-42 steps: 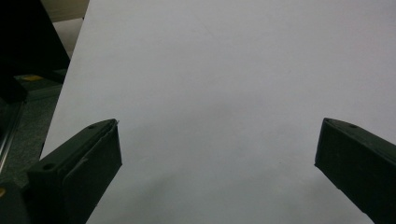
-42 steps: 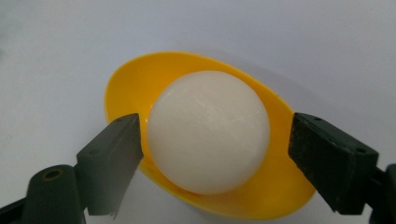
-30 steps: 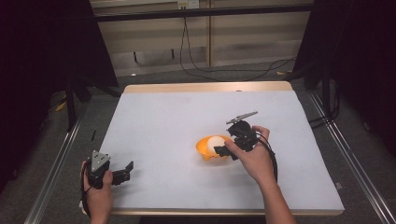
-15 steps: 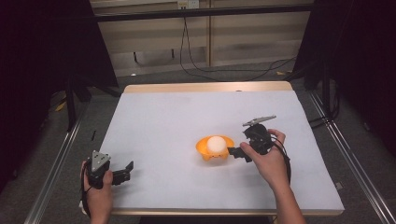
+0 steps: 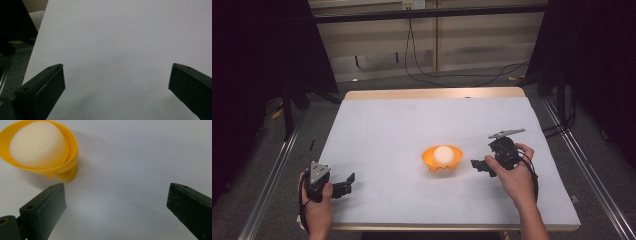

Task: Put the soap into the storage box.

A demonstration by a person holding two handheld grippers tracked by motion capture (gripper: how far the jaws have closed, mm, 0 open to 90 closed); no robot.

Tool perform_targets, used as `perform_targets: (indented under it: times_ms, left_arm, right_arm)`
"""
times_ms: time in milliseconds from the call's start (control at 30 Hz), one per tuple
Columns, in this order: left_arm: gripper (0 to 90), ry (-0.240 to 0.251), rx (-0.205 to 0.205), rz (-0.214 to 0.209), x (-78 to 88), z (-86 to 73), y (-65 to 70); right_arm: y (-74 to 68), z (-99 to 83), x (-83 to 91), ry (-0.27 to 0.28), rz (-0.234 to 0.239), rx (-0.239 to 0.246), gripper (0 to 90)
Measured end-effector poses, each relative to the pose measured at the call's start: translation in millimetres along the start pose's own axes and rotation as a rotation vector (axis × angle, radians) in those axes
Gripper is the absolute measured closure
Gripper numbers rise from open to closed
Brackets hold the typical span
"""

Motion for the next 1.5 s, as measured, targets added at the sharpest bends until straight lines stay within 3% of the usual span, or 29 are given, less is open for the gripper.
perform_targets:
  times_ms: [333, 500, 633, 967, 1500]
  left_arm:
    - [0.7, -0.011, -0.018, 0.002, -0.5, -0.5, 1.0]
    - [0.5, -0.024, -0.035, 0.011, -1.7, -0.8, 1.7]
    - [0.5, -0.009, -0.025, 0.004, -0.5, -0.3, 1.5]
    - [0.2, -0.005, -0.007, 0.001, -0.4, -0.1, 0.0]
    - [0.1, 0.004, -0.005, 0.003, 1.1, 0.0, -0.3]
  right_arm:
    - [28.4, -15.2, 16.8, 0.046, -0.050, -0.052, 4.9]
    - [40.8, -24.0, 23.4, 0.051, -0.066, -0.056, 4.8]
    - [51.6, -36.6, 24.1, 0.046, -0.077, -0.066, 4.5]
    - [68.5, -59.7, 37.1, 0.104, -0.108, -0.090, 4.4]
    - [106.9, -98.3, 69.0, 0.196, -0.141, -0.181, 3.3]
Point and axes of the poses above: each handheld gripper's, and its own axes: x roughly backward along the jaws, z roughly out of its top, y roughly to its right, the point moved 6 cm from there along -x, roughly forward along the jaws, and after that the axes turned 6 degrees about y, right-handed, at the moved point
